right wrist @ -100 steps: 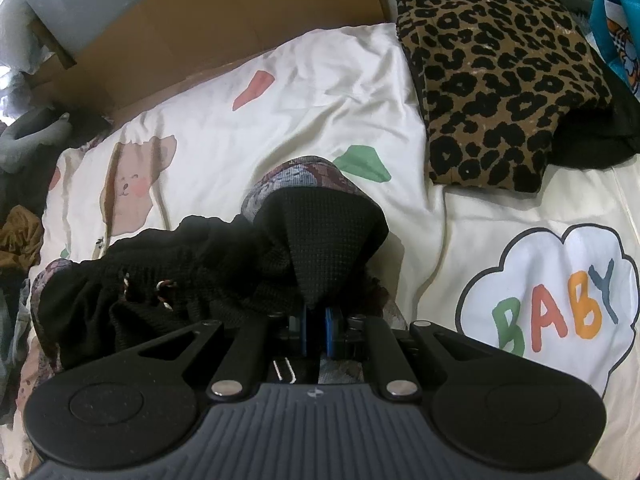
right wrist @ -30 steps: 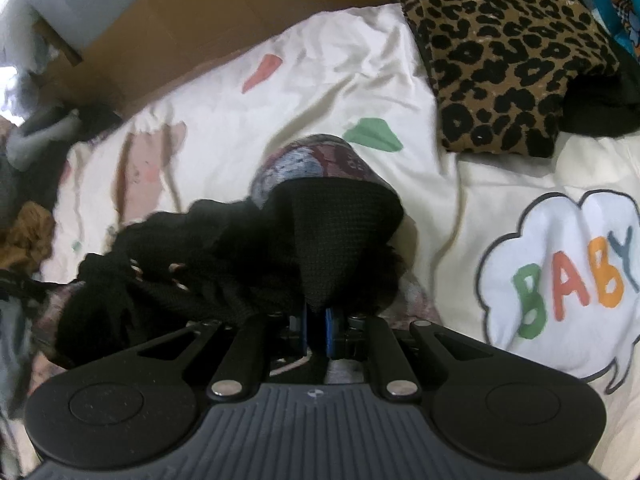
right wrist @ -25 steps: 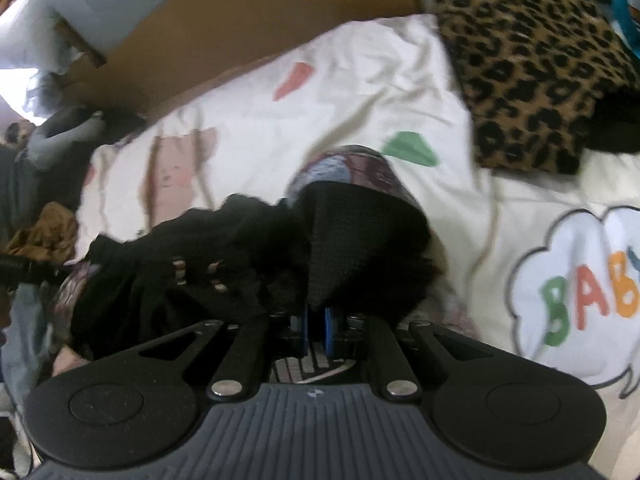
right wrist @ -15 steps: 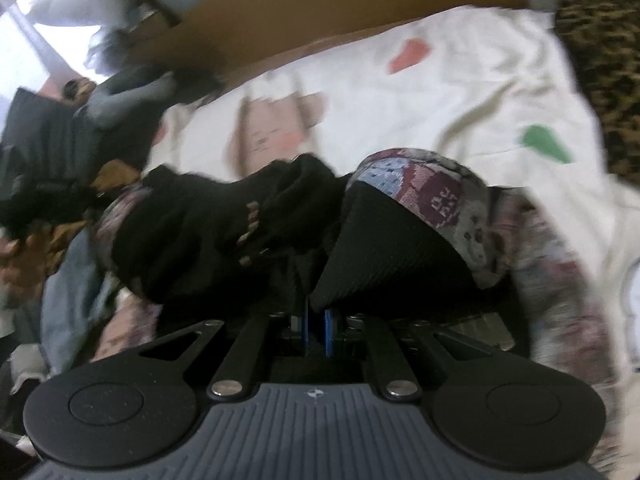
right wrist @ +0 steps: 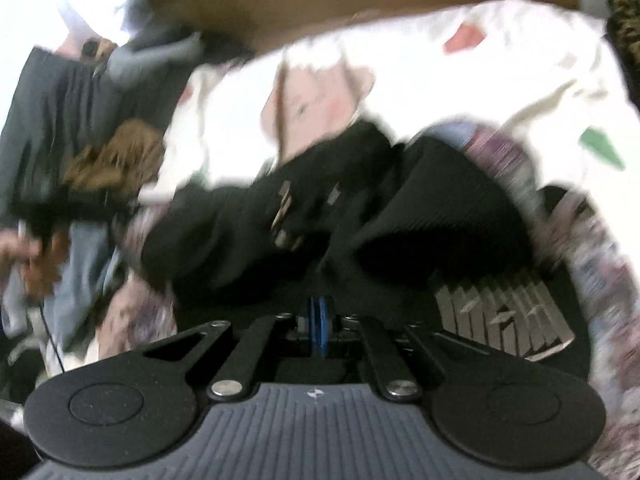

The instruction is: Fold clothes

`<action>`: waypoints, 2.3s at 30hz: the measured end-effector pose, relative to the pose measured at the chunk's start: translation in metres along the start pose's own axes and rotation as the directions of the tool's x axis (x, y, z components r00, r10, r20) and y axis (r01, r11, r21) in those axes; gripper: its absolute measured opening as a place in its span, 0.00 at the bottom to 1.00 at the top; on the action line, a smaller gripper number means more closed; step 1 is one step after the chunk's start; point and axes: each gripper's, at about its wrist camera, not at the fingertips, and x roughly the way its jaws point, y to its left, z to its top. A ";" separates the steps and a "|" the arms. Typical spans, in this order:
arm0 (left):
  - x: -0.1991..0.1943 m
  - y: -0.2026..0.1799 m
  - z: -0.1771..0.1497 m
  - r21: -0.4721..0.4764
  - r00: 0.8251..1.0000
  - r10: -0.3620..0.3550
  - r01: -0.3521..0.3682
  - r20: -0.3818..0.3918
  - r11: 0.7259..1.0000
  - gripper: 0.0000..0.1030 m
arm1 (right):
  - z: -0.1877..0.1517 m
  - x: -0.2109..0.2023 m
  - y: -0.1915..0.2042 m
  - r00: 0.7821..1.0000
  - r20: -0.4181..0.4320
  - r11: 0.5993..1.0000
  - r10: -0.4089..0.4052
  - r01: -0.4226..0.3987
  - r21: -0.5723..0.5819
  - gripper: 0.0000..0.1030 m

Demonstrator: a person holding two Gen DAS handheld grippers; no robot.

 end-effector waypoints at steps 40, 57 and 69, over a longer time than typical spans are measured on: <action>0.009 0.020 -0.003 -0.043 1.000 0.028 -0.028 -0.004 0.999 0.11 | 0.102 0.055 -0.058 0.990 0.033 0.988 -0.141 0.138 0.067 0.41; 0.006 0.022 0.005 -0.042 0.999 0.050 -0.049 0.012 0.998 0.11 | 0.062 0.035 0.008 0.999 -0.045 0.988 0.004 -0.011 -0.156 0.04; 0.010 0.032 0.003 -0.065 0.999 0.047 -0.048 -0.009 0.997 0.11 | 0.116 0.011 -0.026 0.985 0.105 0.990 -0.139 0.136 0.028 0.48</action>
